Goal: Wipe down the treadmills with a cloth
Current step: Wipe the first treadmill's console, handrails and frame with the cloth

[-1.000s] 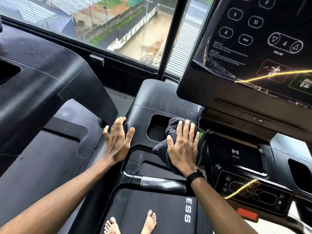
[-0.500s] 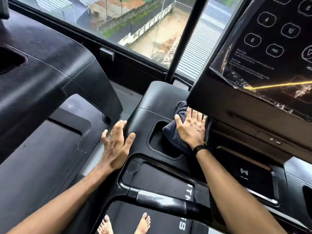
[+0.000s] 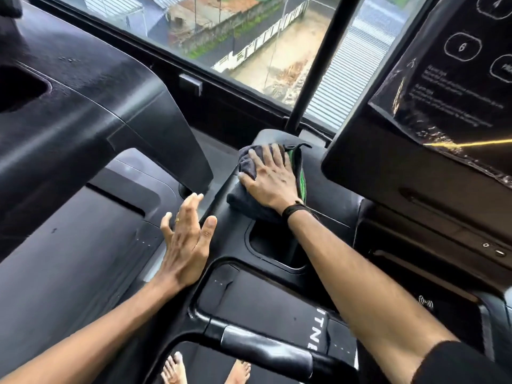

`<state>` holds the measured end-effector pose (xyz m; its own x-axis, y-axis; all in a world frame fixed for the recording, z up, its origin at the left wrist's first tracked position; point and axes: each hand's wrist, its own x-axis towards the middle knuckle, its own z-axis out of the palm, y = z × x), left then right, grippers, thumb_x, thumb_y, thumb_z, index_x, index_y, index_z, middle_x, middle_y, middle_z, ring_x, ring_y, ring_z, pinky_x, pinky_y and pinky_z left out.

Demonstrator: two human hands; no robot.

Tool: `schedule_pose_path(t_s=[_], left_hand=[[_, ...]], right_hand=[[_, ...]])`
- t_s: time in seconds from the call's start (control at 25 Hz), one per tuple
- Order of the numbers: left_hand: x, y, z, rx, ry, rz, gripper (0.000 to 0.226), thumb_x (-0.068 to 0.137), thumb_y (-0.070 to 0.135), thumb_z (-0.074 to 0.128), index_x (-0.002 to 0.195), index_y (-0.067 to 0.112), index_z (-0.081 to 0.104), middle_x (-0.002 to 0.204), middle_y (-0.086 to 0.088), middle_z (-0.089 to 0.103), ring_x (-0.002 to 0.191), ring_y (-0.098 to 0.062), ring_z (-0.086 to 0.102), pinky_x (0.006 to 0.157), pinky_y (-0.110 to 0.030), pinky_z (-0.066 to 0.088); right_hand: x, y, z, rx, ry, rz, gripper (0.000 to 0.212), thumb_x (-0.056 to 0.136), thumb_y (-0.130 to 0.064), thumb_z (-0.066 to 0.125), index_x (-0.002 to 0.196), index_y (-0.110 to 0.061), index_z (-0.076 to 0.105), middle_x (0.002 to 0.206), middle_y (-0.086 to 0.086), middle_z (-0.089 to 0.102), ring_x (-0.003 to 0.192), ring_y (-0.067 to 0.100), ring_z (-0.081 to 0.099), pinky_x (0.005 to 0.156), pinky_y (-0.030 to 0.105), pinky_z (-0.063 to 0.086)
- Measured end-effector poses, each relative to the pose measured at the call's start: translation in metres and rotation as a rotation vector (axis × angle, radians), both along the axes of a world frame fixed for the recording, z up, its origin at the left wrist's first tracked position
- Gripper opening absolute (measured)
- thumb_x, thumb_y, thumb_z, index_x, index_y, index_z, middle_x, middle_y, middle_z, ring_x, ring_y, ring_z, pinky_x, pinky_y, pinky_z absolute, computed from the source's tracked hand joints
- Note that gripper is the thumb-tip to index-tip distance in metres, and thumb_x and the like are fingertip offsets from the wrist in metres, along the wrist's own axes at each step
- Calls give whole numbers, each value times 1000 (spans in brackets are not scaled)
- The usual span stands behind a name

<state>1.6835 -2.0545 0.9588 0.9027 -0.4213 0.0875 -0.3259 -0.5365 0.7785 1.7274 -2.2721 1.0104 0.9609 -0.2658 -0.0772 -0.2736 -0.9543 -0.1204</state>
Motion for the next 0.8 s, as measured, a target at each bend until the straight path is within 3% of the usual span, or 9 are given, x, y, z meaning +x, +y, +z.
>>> schedule_pose_path(t_s=[0.16, 0.28, 0.4, 0.48, 0.56, 0.64, 0.8], left_hand=[[-4, 1, 4, 3, -9, -10, 63, 96, 59, 15, 149, 25, 24, 155, 11, 27, 126, -4, 45, 118, -36, -8], [-5, -3, 5, -5, -21, 7, 62, 96, 58, 15, 149, 26, 22, 156, 15, 23, 127, 13, 33, 119, -37, -8], [-1, -3, 1, -41, -61, 63, 62, 97, 57, 17, 150, 24, 20, 157, 14, 20, 131, 16, 25, 119, -41, -5], [0, -2, 1, -35, -97, 116, 64, 98, 56, 17, 151, 20, 20, 159, 9, 19, 137, 11, 23, 119, -42, -4], [-1, 0, 2, -22, -127, 165, 65, 99, 54, 16, 152, 17, 19, 160, 5, 18, 143, 4, 19, 118, -42, -4], [0, -1, 3, -34, -123, 197, 63, 100, 51, 18, 152, 15, 19, 160, 3, 18, 141, 11, 13, 117, -38, -4], [4, -2, -3, -51, -108, 250, 57, 98, 46, 22, 149, 22, 22, 158, 6, 24, 140, -1, 27, 117, -39, -1]], right_hand=[[-50, -12, -1, -13, -50, -4, 71, 99, -59, 31, 159, -27, 13, 168, 0, 1, 154, 20, -8, 124, 43, -7], [3, -42, 1, -16, 22, -197, 73, 98, -57, 30, 159, -22, 12, 168, 6, 1, 154, 24, -7, 123, 44, -8], [73, -25, -7, -113, 127, -137, 63, 91, -53, 37, 148, -26, 42, 160, 9, 27, 150, 29, 12, 122, 50, 3], [71, 19, -13, -196, 175, 43, 52, 88, -51, 37, 125, -28, 66, 138, 4, 53, 136, 25, 33, 118, 51, 13], [24, 60, -16, -157, 121, 263, 46, 90, -51, 38, 108, -27, 72, 121, -3, 62, 128, 21, 41, 117, 49, 17], [-14, 67, -15, -28, 2, 328, 38, 91, -50, 41, 105, -32, 72, 120, -8, 62, 132, 17, 40, 120, 44, 14], [54, 23, -6, -152, 159, 79, 46, 87, -50, 36, 111, -32, 71, 131, -6, 62, 131, 19, 41, 116, 45, 16]])
